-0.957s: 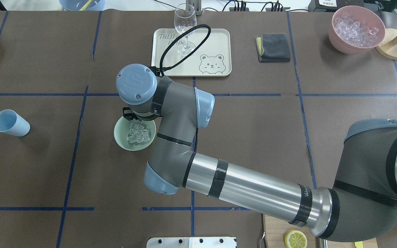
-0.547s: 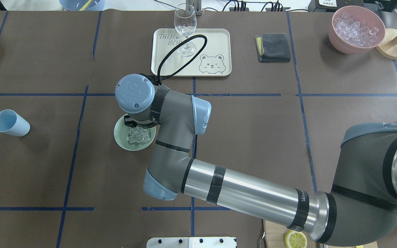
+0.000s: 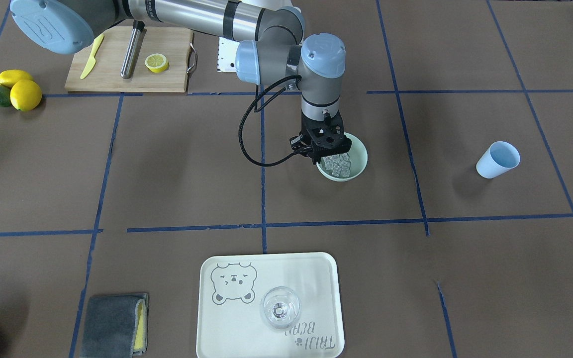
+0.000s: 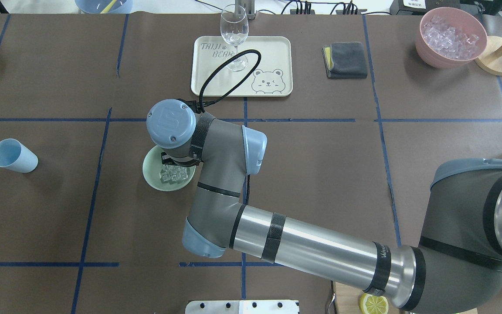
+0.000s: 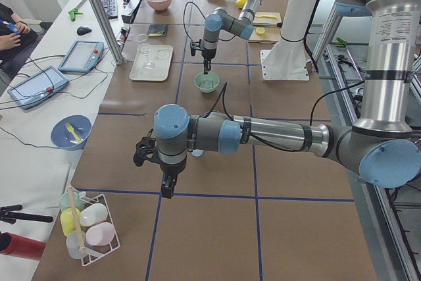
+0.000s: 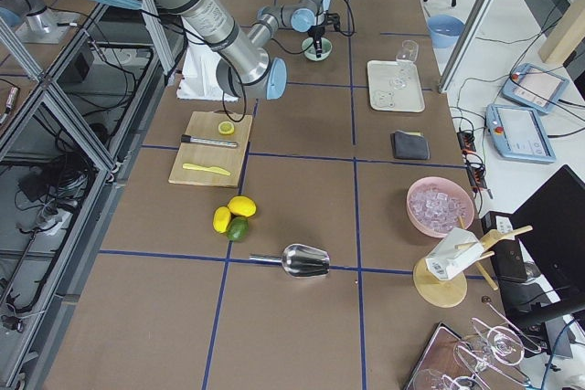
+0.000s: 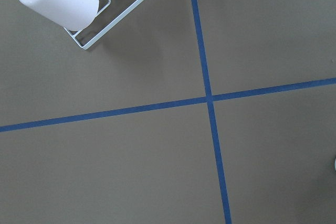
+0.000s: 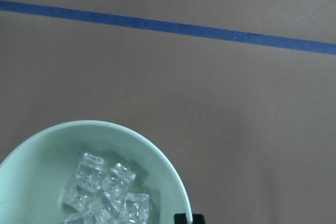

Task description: Pour ice into bowl

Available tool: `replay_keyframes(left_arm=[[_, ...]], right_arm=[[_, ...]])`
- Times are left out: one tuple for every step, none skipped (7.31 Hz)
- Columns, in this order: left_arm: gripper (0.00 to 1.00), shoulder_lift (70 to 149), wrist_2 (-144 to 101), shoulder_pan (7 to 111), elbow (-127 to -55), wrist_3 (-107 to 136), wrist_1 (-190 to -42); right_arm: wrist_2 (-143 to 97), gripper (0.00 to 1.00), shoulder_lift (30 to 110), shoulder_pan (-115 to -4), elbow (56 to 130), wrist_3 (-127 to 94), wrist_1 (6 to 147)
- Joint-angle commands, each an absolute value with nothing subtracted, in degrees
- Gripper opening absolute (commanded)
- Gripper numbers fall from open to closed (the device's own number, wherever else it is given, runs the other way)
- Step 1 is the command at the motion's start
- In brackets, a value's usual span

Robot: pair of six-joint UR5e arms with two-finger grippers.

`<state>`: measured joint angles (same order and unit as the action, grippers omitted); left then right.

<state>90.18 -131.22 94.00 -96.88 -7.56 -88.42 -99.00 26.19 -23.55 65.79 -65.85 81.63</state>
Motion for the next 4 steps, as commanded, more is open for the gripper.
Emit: replay_keyframes(left_arm=[[1.0,90.18,-131.31,93.96,-96.86,-7.56,-88.42],[1.0,90.18,-131.22,94.04,-96.86,-7.56,-88.42],[1.0,90.18,-131.22,93.96,-96.86,-7.56,-88.42],[1.0,90.09,-131.22,93.96,-96.86,-7.65,-88.42]], right_arm=[[-99.23,0.0,26.1,-23.82,68.01,-65.92,81.3],[-100.62,0.0,26.89,-24.86,70.72,-65.83,81.56],[-101.94,0.0,28.63,-26.61,74.49,-65.83,81.74],[-104.74,0.0,32.65,-29.42,79.58,-65.83,81.83]])
